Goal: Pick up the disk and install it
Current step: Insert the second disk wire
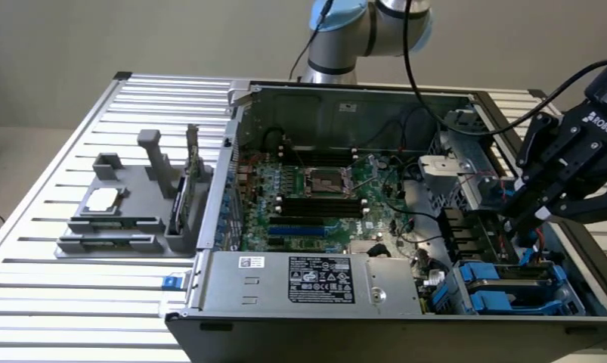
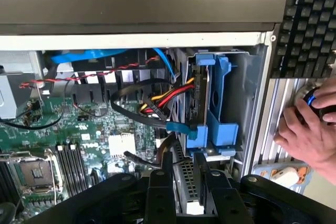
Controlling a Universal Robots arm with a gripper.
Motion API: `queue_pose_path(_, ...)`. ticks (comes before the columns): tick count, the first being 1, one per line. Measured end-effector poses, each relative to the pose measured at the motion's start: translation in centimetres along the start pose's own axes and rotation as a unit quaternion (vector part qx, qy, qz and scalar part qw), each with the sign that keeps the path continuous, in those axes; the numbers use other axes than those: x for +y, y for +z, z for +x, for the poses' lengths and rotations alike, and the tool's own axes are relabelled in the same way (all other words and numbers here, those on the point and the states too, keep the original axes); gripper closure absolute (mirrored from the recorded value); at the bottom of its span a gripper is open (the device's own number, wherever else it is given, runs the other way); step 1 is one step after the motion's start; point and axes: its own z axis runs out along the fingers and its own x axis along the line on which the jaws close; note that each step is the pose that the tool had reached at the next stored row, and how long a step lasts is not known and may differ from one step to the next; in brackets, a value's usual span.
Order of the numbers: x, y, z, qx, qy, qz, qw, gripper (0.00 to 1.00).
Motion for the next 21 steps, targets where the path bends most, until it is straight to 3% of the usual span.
queue_pose_path(21,0.89,0.59,-0.54,0.0000,0.000,-0.0003,1.0000,0.70)
